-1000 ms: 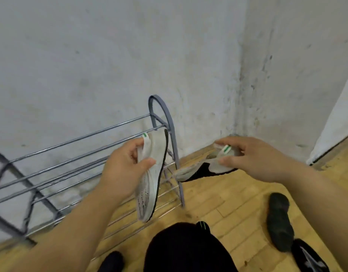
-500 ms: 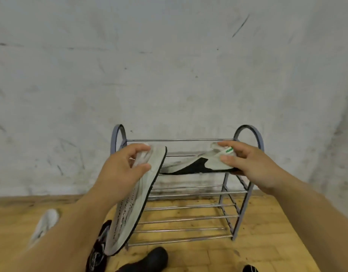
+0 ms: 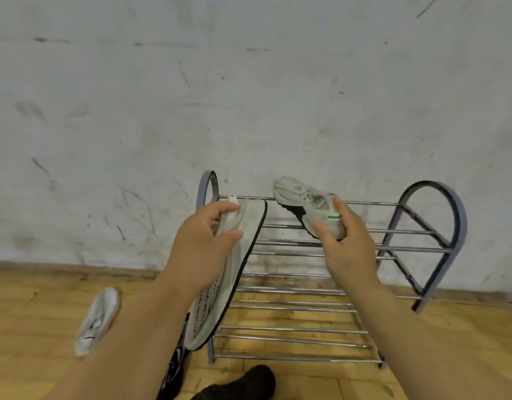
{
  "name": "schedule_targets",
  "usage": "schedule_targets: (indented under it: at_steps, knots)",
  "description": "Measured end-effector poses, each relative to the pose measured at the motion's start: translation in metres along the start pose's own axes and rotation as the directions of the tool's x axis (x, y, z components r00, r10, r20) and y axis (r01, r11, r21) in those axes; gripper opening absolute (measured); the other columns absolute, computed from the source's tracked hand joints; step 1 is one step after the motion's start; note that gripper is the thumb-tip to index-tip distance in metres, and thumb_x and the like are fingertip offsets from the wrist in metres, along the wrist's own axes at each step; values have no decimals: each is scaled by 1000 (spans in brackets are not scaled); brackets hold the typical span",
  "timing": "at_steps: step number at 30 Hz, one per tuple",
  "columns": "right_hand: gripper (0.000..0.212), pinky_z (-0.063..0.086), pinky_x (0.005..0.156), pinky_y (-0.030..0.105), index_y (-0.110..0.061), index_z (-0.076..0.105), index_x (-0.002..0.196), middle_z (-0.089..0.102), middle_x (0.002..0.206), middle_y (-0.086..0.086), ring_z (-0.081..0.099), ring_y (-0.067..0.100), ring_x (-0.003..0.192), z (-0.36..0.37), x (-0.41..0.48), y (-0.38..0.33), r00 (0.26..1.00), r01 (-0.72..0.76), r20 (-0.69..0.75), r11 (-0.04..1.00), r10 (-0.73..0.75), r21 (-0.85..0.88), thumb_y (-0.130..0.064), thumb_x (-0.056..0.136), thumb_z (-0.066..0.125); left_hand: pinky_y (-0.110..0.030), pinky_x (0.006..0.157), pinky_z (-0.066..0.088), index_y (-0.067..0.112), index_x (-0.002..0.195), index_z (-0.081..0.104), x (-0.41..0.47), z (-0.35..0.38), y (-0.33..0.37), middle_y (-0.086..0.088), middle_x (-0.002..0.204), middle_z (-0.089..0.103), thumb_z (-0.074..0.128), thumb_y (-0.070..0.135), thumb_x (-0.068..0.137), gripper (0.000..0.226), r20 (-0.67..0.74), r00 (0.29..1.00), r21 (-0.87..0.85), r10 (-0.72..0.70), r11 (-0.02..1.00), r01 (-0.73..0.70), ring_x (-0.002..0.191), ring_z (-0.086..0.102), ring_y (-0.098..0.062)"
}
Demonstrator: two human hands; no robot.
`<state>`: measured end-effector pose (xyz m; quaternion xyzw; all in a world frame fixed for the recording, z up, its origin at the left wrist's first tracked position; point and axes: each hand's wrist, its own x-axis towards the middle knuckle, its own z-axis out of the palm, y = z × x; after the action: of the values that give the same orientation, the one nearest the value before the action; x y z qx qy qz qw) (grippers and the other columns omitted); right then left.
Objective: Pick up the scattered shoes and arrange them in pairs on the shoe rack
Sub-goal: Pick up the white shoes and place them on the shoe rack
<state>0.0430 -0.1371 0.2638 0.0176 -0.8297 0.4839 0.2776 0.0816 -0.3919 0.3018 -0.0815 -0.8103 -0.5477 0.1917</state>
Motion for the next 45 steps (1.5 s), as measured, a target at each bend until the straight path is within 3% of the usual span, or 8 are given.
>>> schedule_targets:
  at_steps: [4,7,11,14,18,25,35,45]
  knots:
    - [68,29,107,21,-34,17,162,38,158,-12,39,10,143,24,11,20,920,84,391,980,-8,-179,-39,104,53,-8,66,46,41,110,66,6,10,-7,15,97,72,77,11,89,38,44,999,22,-16,1000,15,77,67,2]
    - [73,30,112,29,-47,9,160,31,162,-18,35,9,146,7,21,14,909,-60,411,997,75,-49,-47,102,54,-17,69,52,48,104,67,10,17,-12,9,92,75,78,12,88,41,98,993,21,-62,998,60,80,71,-7]
    - [75,43,110,35,-52,26,154,35,160,-18,47,4,135,-33,27,-10,918,-80,395,990,29,113,-42,94,69,-32,84,59,48,104,70,12,29,-8,11,101,74,80,13,87,40,194,980,16,-51,999,49,92,72,-14]
    - [76,53,94,19,-49,35,151,47,149,-15,60,-6,119,-61,22,-22,819,-168,573,950,-14,262,-32,89,76,-44,96,56,45,104,72,8,42,8,10,113,73,81,11,86,40,323,946,-35,-13,999,25,102,71,-13]
    - [77,55,98,34,-45,46,147,62,141,-5,65,13,122,-89,18,-22,697,-281,717,914,-15,291,-31,80,81,-52,98,55,40,104,73,-3,66,32,-3,114,73,80,15,78,37,478,876,-163,60,986,21,106,71,-25]
    - [69,59,88,37,-47,54,138,71,128,-4,70,18,114,-132,3,-13,561,-416,824,887,79,199,-19,79,76,-38,82,57,25,104,69,-15,100,49,-7,98,74,80,-7,81,41,510,854,-210,101,978,10,88,72,-24]
    - [58,61,88,42,-44,65,128,72,120,-5,72,19,106,-202,5,6,813,-307,557,938,171,160,-5,86,74,-29,87,53,38,129,55,9,127,19,9,119,58,75,38,89,45,118,992,185,-48,982,25,102,59,-9]
    - [63,61,86,34,-48,62,129,67,124,-4,72,14,103,-207,11,32,961,-229,215,936,174,267,-5,86,73,-48,119,30,42,152,36,42,175,-14,-12,159,31,69,56,87,74,171,984,451,-54,892,-29,143,32,-36]
